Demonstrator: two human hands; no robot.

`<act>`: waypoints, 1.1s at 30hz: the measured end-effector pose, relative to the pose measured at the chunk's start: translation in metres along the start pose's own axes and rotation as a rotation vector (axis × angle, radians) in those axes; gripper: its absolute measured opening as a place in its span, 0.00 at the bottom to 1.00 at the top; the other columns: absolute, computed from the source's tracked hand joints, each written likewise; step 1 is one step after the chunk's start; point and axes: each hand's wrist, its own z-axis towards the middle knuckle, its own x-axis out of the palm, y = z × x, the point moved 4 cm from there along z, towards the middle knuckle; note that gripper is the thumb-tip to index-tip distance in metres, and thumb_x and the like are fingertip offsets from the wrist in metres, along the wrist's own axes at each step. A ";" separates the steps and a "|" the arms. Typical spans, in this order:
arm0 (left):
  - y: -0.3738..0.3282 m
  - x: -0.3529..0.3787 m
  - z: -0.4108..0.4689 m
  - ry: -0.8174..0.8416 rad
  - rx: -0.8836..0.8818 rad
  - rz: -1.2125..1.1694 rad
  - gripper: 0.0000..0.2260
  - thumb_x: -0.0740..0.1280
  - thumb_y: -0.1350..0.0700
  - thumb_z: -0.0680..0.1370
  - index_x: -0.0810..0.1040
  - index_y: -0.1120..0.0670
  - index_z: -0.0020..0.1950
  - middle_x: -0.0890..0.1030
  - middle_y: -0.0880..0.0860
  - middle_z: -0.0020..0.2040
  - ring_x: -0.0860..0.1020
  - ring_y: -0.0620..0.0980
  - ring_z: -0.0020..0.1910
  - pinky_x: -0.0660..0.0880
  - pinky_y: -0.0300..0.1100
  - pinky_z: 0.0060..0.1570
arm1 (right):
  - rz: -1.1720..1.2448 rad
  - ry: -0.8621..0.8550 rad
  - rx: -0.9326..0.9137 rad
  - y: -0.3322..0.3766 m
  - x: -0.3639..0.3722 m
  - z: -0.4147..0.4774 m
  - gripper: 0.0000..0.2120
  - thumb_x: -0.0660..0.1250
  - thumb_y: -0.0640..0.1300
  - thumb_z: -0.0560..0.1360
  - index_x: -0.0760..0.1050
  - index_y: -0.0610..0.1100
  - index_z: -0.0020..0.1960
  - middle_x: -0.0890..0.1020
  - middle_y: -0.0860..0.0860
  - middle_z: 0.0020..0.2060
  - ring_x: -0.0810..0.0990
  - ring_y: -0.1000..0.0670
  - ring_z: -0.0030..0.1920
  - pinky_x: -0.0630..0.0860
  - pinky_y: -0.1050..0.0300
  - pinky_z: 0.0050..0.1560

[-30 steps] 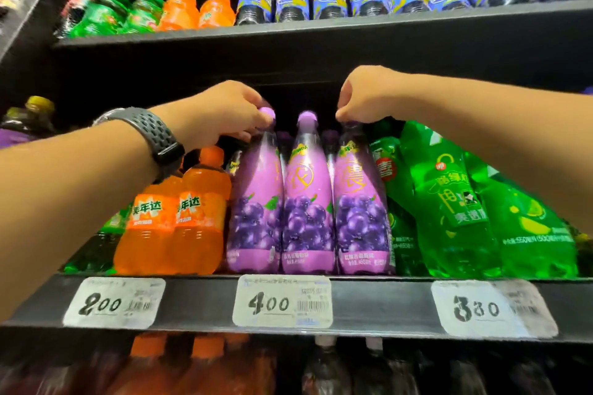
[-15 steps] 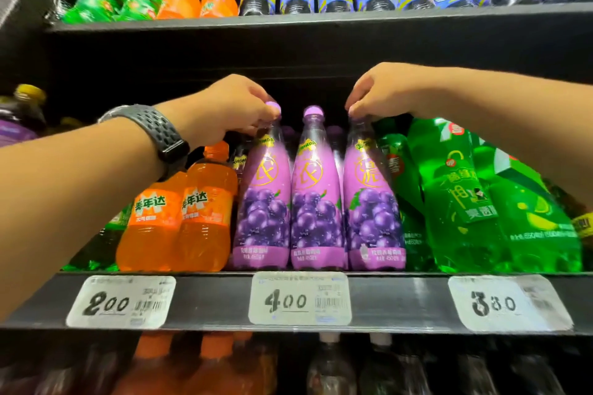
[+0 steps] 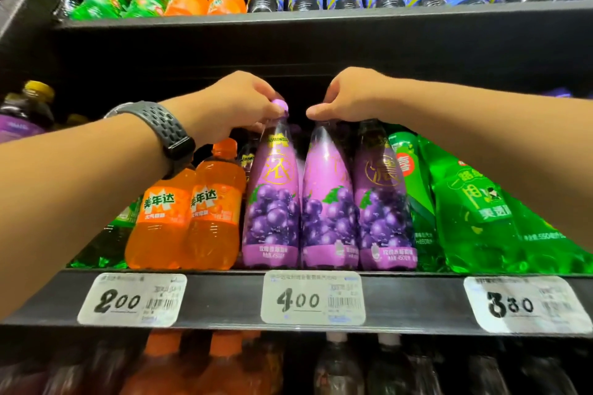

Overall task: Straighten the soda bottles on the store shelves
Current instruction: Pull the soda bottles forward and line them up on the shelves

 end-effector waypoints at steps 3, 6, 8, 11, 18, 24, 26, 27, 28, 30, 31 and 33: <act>0.001 0.000 0.001 0.035 -0.050 0.001 0.08 0.67 0.62 0.76 0.82 0.58 0.53 0.81 0.58 0.48 0.79 0.48 0.43 0.76 0.38 0.38 | 0.006 0.033 -0.004 -0.001 0.000 0.000 0.24 0.63 0.62 0.74 0.81 0.42 0.53 0.82 0.44 0.49 0.79 0.43 0.51 0.74 0.55 0.50; 0.001 -0.001 0.001 0.081 -0.061 -0.037 0.09 0.66 0.66 0.75 0.81 0.59 0.54 0.81 0.58 0.46 0.80 0.47 0.41 0.76 0.35 0.34 | 0.116 0.089 -0.058 -0.004 -0.005 -0.001 0.14 0.67 0.54 0.74 0.81 0.50 0.56 0.83 0.49 0.50 0.79 0.48 0.49 0.76 0.54 0.51; 0.001 0.000 0.000 0.060 -0.039 -0.058 0.08 0.69 0.64 0.75 0.81 0.59 0.53 0.82 0.56 0.45 0.81 0.46 0.41 0.77 0.34 0.34 | 0.082 0.062 -0.058 -0.003 -0.003 0.000 0.15 0.68 0.57 0.73 0.82 0.48 0.53 0.83 0.47 0.47 0.79 0.48 0.45 0.74 0.56 0.46; 0.000 0.002 0.001 0.017 -0.038 -0.033 0.04 0.71 0.60 0.74 0.82 0.57 0.49 0.81 0.53 0.42 0.80 0.44 0.39 0.76 0.35 0.34 | -0.023 0.006 -0.021 0.002 0.000 0.003 0.24 0.66 0.63 0.72 0.82 0.42 0.50 0.82 0.44 0.45 0.80 0.44 0.47 0.74 0.55 0.46; 0.006 -0.005 0.005 -0.031 -0.039 -0.060 0.09 0.74 0.59 0.72 0.82 0.60 0.50 0.83 0.58 0.43 0.81 0.47 0.38 0.79 0.37 0.39 | 0.152 0.049 -0.087 -0.004 -0.003 0.000 0.11 0.67 0.51 0.75 0.82 0.49 0.54 0.84 0.50 0.46 0.78 0.51 0.43 0.71 0.61 0.38; 0.006 -0.002 0.004 0.022 -0.096 -0.093 0.05 0.70 0.61 0.74 0.81 0.58 0.49 0.82 0.56 0.42 0.82 0.45 0.34 0.77 0.36 0.32 | 0.160 0.022 -0.120 -0.005 0.001 -0.001 0.12 0.66 0.51 0.76 0.82 0.50 0.56 0.83 0.53 0.48 0.78 0.53 0.45 0.70 0.62 0.42; 0.006 -0.004 0.005 -0.008 -0.063 -0.032 0.08 0.73 0.60 0.73 0.81 0.59 0.50 0.82 0.56 0.42 0.82 0.47 0.38 0.79 0.39 0.35 | 0.193 0.028 -0.118 -0.007 0.000 -0.001 0.11 0.67 0.51 0.75 0.82 0.51 0.55 0.83 0.53 0.46 0.78 0.52 0.45 0.73 0.61 0.42; 0.005 -0.004 0.004 -0.035 -0.039 0.012 0.09 0.75 0.58 0.72 0.80 0.59 0.49 0.82 0.56 0.41 0.82 0.48 0.39 0.79 0.40 0.37 | 0.202 0.031 -0.113 -0.008 0.000 0.000 0.11 0.68 0.52 0.75 0.82 0.52 0.55 0.83 0.53 0.46 0.79 0.51 0.45 0.75 0.59 0.44; 0.003 -0.003 0.003 -0.057 -0.024 0.032 0.10 0.75 0.56 0.71 0.80 0.59 0.48 0.82 0.56 0.41 0.81 0.48 0.39 0.80 0.41 0.39 | 0.207 0.032 -0.104 -0.009 0.000 0.001 0.10 0.68 0.52 0.75 0.82 0.52 0.54 0.83 0.52 0.45 0.79 0.50 0.45 0.76 0.57 0.45; 0.001 0.000 0.004 -0.032 -0.053 -0.010 0.09 0.73 0.57 0.73 0.79 0.59 0.49 0.80 0.56 0.41 0.79 0.47 0.36 0.78 0.40 0.37 | 0.212 0.031 -0.091 -0.011 0.000 0.001 0.10 0.68 0.53 0.74 0.82 0.52 0.53 0.83 0.52 0.44 0.79 0.50 0.44 0.77 0.54 0.44; 0.001 0.001 0.003 0.011 -0.096 -0.064 0.07 0.71 0.60 0.74 0.78 0.58 0.51 0.79 0.56 0.42 0.78 0.48 0.35 0.77 0.39 0.36 | 0.212 0.031 -0.089 -0.011 0.000 0.001 0.10 0.68 0.53 0.74 0.82 0.52 0.53 0.83 0.52 0.44 0.79 0.49 0.44 0.76 0.55 0.43; 0.002 -0.001 0.000 0.071 -0.142 -0.131 0.08 0.69 0.63 0.74 0.78 0.59 0.53 0.80 0.57 0.43 0.79 0.48 0.36 0.77 0.39 0.35 | 0.200 0.022 -0.092 -0.010 0.001 0.001 0.10 0.68 0.53 0.74 0.82 0.52 0.53 0.83 0.51 0.44 0.80 0.48 0.45 0.77 0.54 0.45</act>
